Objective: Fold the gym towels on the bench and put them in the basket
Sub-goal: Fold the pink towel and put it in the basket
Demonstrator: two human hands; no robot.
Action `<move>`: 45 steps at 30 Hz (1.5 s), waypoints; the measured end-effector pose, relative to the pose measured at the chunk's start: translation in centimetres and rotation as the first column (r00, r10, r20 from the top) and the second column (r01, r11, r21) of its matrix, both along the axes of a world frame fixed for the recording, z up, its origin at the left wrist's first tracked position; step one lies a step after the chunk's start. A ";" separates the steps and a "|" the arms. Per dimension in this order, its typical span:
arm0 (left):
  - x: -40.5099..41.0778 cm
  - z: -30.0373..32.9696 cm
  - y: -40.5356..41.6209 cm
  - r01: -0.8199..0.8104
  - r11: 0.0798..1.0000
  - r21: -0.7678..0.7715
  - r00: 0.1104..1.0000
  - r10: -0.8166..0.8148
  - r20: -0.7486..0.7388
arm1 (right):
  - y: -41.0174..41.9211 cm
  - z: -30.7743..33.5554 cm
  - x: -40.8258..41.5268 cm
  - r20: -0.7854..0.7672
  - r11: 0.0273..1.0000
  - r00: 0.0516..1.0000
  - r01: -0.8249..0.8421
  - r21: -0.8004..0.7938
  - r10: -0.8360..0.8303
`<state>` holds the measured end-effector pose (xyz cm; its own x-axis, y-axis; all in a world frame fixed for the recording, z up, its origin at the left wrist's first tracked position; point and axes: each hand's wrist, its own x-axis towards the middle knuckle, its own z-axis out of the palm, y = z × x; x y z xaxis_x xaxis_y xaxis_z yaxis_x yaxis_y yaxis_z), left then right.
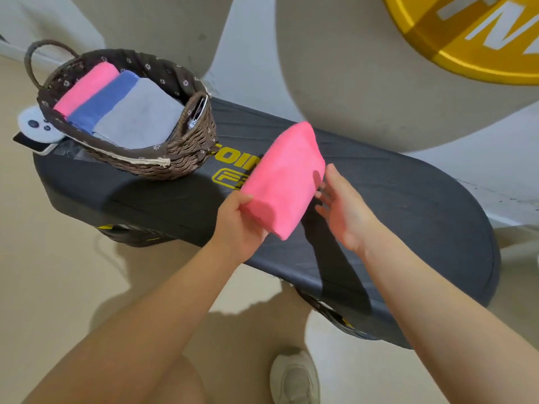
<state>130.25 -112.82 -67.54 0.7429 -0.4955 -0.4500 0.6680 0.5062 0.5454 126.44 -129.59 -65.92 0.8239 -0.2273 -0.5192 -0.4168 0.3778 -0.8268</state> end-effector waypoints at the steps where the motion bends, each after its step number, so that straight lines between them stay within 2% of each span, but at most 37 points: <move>1: 0.1 0.0 0.0 -0.032 0.998 -0.056 0.999 0.032 -0.004 | 0.9 -0.2 -0.2 -0.002 0.995 0.999 -0.041 0.088 0.041; 3: 0.2 -0.2 -0.1 -0.048 0.988 -0.149 0.999 0.051 0.012 | 2.3 -0.4 -0.1 0.017 0.965 0.997 -0.081 0.250 0.079; 5: 0.6 -0.1 0.3 0.003 0.981 -0.196 0.998 0.010 0.066 | 3.3 -0.3 0.6 0.085 0.954 0.992 -0.115 0.276 0.095; 9: 2.0 0.5 2.7 0.082 0.993 -0.089 0.979 -0.063 0.193 | 4.0 0.9 2.8 0.102 0.978 0.973 -0.208 0.016 0.205; 12: 3.6 2.6 4.4 0.037 0.999 0.019 0.962 -0.041 0.270 | 3.9 2.4 4.9 0.136 0.896 0.890 -0.413 -0.165 0.435; 15: 5.5 5.9 6.3 0.010 0.998 0.067 0.935 -0.033 0.353 | 3.5 5.2 8.0 0.097 0.731 0.753 -0.587 -0.347 0.651; 17: 6.9 7.6 7.8 0.023 0.981 0.195 0.923 -0.095 0.372 | 3.4 7.1 10.1 0.059 0.608 0.652 -0.666 -0.432 0.756; 19: 7.9 8.9 9.3 0.045 0.934 0.353 0.902 -0.190 0.388 | 4.0 8.7 12.0 -0.008 0.438 0.534 -0.701 -0.563 0.845; 22: 9.8 10.6 11.6 0.125 0.906 0.405 0.877 -0.291 0.381 | 5.6 10.9 14.7 -0.136 0.141 0.355 -0.652 -0.745 0.925; 24: 10.9 12.0 12.6 0.121 0.811 0.572 0.847 -0.385 0.366 | 7.1 12.2 16.6 -0.239 -0.038 0.276 -0.578 -0.815 0.931; 25: 11.3 13.2 12.6 0.101 0.737 0.668 0.839 -0.424 0.341 | 7.7 12.8 17.4 -0.279 -0.096 0.266 -0.543 -0.834 0.923; 26: 12.0 13.9 12.8 0.055 0.651 0.757 0.823 -0.459 0.335 | 8.2 13.2 18.3 -0.288 -0.114 0.270 -0.517 -0.848 0.919; 28: 12.6 15.2 13.1 -0.083 0.544 0.835 0.808 -0.454 0.376 | 9.4 14.2 19.6 -0.238 -0.051 0.322 -0.495 -0.867 0.917; 29: 12.7 15.4 13.5 -0.158 0.524 0.837 0.818 -0.405 0.408 | 9.9 14.7 20.2 -0.181 0.035 0.375 -0.501 -0.865 0.909; 30: 12.8 15.4 14.1 -0.220 0.526 0.821 0.831 -0.339 0.440 | 10.3 15.3 20.8 -0.106 0.160 0.440 -0.526 -0.835 0.892; 32: 12.7 14.8 15.3 -0.286 0.587 0.757 0.875 -0.162 0.457 | 10.6 16.2 21.9 0.038 0.450 0.561 -0.618 -0.644 0.827; 33: 12.6 14.5 15.8 -0.313 0.622 0.718 0.891 -0.069 0.448 | 10.8 16.5 22.6 0.087 0.544 0.589 -0.666 -0.511 0.803; 34: 12.7 14.1 16.2 -0.348 0.648 0.678 0.897 0.019 0.442 | 11.0 16.5 23.4 0.117 0.584 0.590 -0.716 -0.382 0.799; 35: 12.9 13.8 16.5 -0.384 0.664 0.642 0.894 0.092 0.439 | 11.3 16.2 24.1 0.126 0.583 0.572 -0.765 -0.275 0.810; 37: 13.4 12.7 16.7 -0.425 0.699 0.575 0.883 0.179 0.435 | 12.3 14.9 25.5 0.070 0.503 0.499 -0.845 -0.182 0.864; 39: 14.2 11.1 16.6 -0.407 0.740 0.536 0.894 0.204 0.398 | 13.1 12.9 26.7 -0.034 0.447 0.465 -0.867 -0.221 0.885; 41: 15.0 9.8 16.6 -0.372 0.721 0.584 0.913 0.171 0.371 | 13.7 11.1 27.8 -0.097 0.458 0.504 -0.837 -0.301 0.858; 43: 16.3 9.0 16.9 -0.342 0.588 0.733 0.908 0.006 0.419 | 13.9 9.8 28.8 -0.132 0.489 0.568 -0.787 -0.376 0.812; 45: 17.7 8.8 17.1 -0.326 0.404 0.855 0.854 -0.262 0.449 | 14.3 8.7 29.9 -0.189 0.442 0.589 -0.748 -0.495 0.786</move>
<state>148.00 -95.71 -58.72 0.9785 -0.0001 -0.2063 0.1843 -0.4488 0.8744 156.33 -115.33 -57.25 0.8138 0.3223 -0.4837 -0.2760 -0.5182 -0.8095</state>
